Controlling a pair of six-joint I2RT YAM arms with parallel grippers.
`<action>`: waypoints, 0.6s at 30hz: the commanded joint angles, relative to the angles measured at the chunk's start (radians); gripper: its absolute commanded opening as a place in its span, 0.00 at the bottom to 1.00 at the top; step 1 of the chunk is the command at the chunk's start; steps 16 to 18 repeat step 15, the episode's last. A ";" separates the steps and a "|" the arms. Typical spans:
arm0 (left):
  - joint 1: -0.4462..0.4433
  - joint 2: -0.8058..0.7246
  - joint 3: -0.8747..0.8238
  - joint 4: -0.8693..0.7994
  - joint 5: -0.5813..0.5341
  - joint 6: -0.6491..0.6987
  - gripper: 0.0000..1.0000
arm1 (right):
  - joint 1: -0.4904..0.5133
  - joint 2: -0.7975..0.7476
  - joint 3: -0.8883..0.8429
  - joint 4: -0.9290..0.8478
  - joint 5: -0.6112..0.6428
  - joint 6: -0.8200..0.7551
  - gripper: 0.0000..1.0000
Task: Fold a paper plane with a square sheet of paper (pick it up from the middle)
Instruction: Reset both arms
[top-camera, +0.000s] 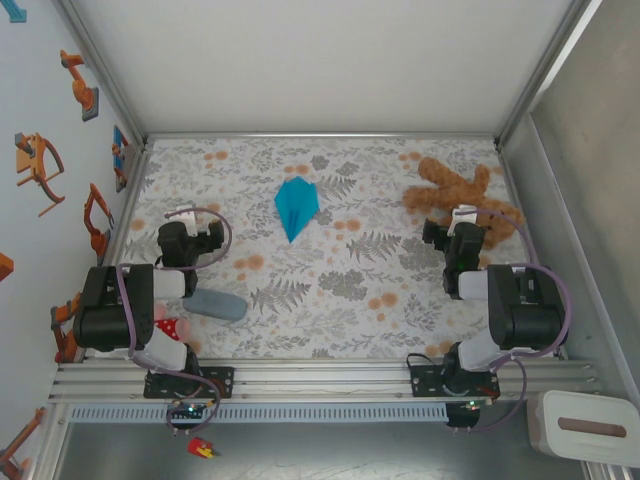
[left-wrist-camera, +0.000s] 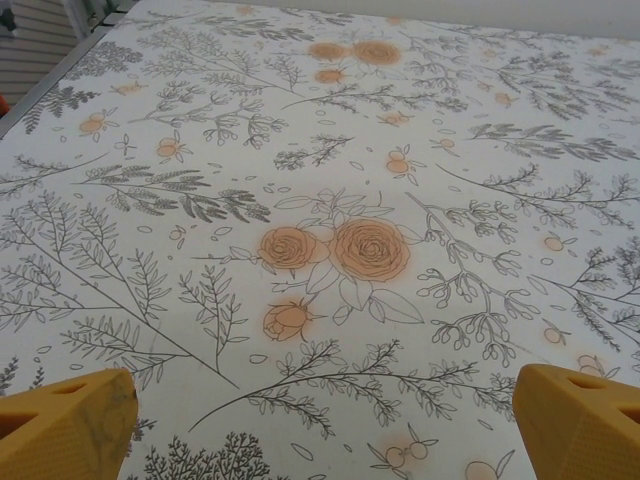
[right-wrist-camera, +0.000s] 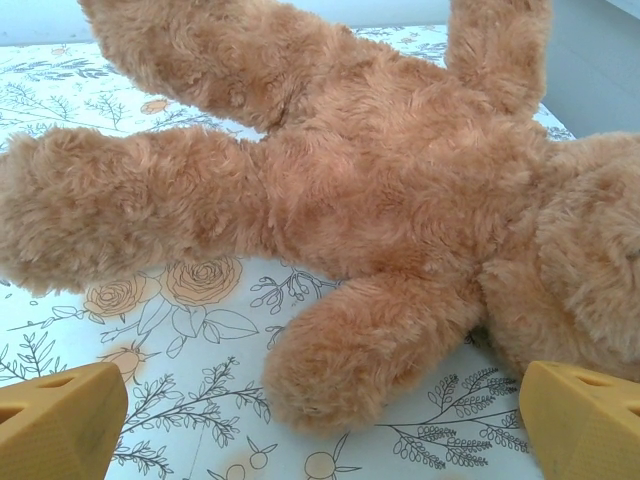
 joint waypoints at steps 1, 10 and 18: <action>-0.001 -0.002 0.017 0.005 -0.035 0.021 0.96 | -0.006 0.007 0.004 0.033 -0.002 -0.010 0.99; -0.001 -0.001 0.025 -0.008 -0.033 0.019 0.96 | -0.009 0.007 0.006 0.031 -0.004 -0.010 0.99; 0.001 -0.002 0.023 -0.006 -0.033 0.020 0.96 | -0.009 0.006 0.004 0.031 -0.005 -0.010 0.99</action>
